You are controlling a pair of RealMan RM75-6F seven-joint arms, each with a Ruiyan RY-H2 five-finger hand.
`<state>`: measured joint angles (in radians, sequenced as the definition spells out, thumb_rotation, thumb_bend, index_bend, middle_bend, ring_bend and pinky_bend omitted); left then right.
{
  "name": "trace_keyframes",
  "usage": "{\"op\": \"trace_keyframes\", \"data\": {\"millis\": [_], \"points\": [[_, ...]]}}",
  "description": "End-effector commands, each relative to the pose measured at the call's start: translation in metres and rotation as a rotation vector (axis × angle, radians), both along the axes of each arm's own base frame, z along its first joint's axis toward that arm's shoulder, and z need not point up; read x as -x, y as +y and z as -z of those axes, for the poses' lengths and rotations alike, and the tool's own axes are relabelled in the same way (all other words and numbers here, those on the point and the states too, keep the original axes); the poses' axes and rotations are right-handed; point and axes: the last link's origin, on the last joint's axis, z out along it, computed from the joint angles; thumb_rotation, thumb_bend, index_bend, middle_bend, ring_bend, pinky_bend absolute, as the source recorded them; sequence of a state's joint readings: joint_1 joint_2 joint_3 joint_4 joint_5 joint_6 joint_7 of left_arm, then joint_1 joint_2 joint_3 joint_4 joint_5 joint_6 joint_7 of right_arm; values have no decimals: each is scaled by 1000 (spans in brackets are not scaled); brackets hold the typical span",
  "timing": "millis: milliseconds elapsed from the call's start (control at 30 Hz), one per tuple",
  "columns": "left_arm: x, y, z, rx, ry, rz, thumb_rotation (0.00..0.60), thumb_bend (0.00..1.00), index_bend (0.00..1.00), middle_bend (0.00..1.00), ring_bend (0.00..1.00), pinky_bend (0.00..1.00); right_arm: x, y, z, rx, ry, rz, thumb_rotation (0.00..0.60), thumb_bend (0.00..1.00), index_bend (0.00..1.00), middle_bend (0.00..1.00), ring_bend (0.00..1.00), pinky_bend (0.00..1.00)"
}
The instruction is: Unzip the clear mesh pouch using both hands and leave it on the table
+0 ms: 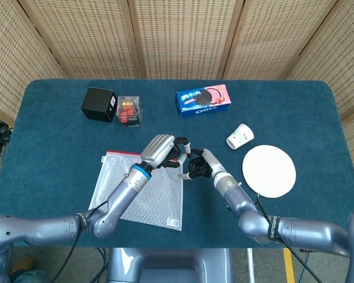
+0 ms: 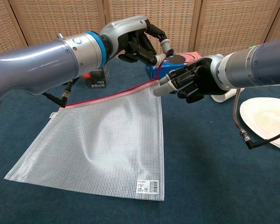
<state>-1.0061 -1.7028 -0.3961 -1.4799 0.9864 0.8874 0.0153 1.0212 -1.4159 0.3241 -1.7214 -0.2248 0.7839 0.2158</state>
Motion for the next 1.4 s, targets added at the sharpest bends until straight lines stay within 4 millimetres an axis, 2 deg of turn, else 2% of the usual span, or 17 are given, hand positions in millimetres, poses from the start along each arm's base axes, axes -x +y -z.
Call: {"op": "trace_keyframes", "data": {"millis": [33, 600, 933, 1033, 1200, 1400], "points": [[0, 0, 0, -2, -4, 0, 600, 538, 931, 976, 997, 1000, -3, -2, 0, -2, -27, 33, 600, 0, 422, 810, 804, 986], [0, 1, -1, 50, -66, -54, 600, 536, 931, 976, 997, 1000, -6, -5, 1, 9, -90, 90, 600, 0, 443, 825, 811, 991], [-3, 1, 1, 62, -77, -59, 600, 537, 932, 976, 997, 1000, -9, -4, 9, 12, -79, 99, 600, 4, 506, 837, 823, 1000], [-4, 1, 2, 68, -86, -64, 600, 537, 931, 976, 997, 1000, -11, -5, 11, 21, -76, 103, 600, 51, 523, 841, 825, 1000], [-5, -1, 3, 77, -97, -65, 600, 537, 931, 976, 997, 1000, -11, -5, 11, 31, -66, 104, 600, 185, 537, 845, 826, 1000], [-5, 0, 2, 85, -104, -70, 600, 537, 931, 976, 997, 1000, -11, -4, 12, 34, -52, 97, 600, 248, 545, 847, 828, 999]]}}
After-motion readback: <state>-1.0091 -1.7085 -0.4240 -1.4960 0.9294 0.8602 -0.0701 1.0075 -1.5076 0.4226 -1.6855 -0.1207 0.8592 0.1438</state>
